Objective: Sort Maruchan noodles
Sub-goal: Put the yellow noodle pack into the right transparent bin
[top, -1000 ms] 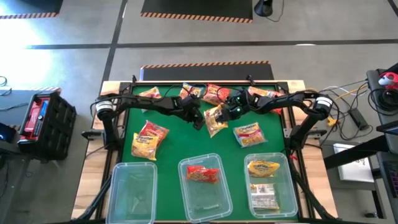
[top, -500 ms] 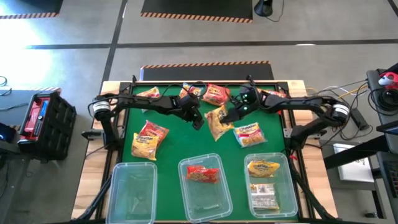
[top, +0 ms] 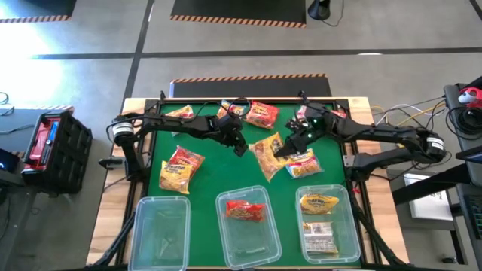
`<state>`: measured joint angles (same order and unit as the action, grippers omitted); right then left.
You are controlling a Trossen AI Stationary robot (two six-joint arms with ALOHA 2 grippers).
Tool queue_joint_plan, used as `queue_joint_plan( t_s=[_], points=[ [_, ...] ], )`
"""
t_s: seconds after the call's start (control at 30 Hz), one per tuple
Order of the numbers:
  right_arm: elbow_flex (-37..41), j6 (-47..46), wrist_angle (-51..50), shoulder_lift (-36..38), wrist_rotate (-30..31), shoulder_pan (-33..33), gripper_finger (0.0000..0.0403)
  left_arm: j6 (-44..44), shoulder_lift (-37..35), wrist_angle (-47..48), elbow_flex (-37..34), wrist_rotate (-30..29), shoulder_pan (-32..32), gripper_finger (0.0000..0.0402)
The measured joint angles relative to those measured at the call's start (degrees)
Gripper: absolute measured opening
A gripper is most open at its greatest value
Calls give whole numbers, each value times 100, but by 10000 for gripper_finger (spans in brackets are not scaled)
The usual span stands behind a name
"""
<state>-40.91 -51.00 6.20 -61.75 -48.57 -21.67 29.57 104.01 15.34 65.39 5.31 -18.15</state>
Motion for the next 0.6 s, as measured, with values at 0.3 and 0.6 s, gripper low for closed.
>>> queue_joint_plan(
  t_s=[0.3, 0.6],
  points=[
    [0, 302, 1335, -44, 61, 469, 116, 756, 0, -617, 2, -165, 0, 231],
    [-2, -368, 1407, -42, -342, 1565, 116, 1327, -2, -748, 28, -169, 50, 231]
  ],
)
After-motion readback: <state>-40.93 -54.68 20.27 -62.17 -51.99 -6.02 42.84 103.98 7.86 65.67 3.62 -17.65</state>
